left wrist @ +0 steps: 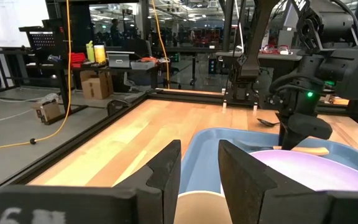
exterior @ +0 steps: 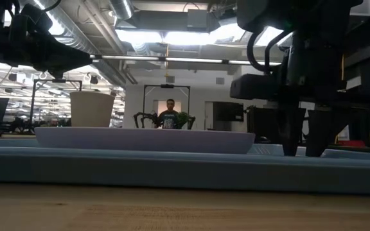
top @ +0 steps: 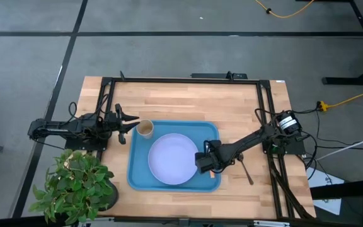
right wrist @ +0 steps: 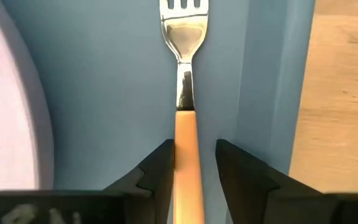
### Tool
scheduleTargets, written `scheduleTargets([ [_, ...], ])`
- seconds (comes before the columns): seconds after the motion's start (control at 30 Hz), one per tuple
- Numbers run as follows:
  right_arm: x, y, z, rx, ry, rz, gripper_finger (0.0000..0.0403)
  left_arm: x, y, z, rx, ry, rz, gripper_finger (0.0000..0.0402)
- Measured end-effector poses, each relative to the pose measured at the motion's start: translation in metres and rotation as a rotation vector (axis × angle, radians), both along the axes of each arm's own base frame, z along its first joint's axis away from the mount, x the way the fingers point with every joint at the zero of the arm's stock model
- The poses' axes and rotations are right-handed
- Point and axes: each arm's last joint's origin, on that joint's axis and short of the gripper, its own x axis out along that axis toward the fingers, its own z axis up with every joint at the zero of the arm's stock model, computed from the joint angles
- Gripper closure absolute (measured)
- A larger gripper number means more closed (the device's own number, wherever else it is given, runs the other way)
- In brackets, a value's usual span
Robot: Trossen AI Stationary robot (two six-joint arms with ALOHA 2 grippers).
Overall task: Pick and place plate/cup/fork/spoon on tray
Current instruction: Put the yellow fork on the blue tray to the right of the purple plate, then put the black spoon on the blue tray to the right of the purple plate
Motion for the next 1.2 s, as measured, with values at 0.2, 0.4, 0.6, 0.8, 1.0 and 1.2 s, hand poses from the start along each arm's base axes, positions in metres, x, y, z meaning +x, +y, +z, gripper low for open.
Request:
scheduleTargets([
  [0.2, 0.000, 0.000, 0.001, -0.015, -0.005, 0.001, 0.0276, 0.000, 0.000, 0.000, 0.000, 0.000, 0.000, 0.0301],
  [0.4, 0.002, -0.001, 0.006, -0.047, -0.023, 0.002, 0.0275, 0.000, 0.000, 0.000, 0.000, 0.000, 0.000, 0.0301],
  [0.6, 0.000, 0.002, 0.017, -0.080, 0.033, 0.015, 0.0275, 0.000, 0.000, 0.000, 0.000, 0.000, 0.000, 0.0301],
  [0.8, -0.006, 0.004, 0.035, -0.156, 0.135, 0.054, 0.0275, 0.000, 0.000, 0.000, 0.000, 0.000, 0.000, 0.0301],
  [1.0, -0.022, 0.012, 0.039, -0.107, 0.201, 0.060, 0.0275, 0.000, 0.000, 0.000, 0.000, 0.000, 0.000, 0.0301],
  [1.2, -0.048, 0.015, 0.037, -0.052, 0.172, 0.056, 0.0275, 0.000, 0.000, 0.000, 0.000, -0.001, 0.000, 0.0301],
])
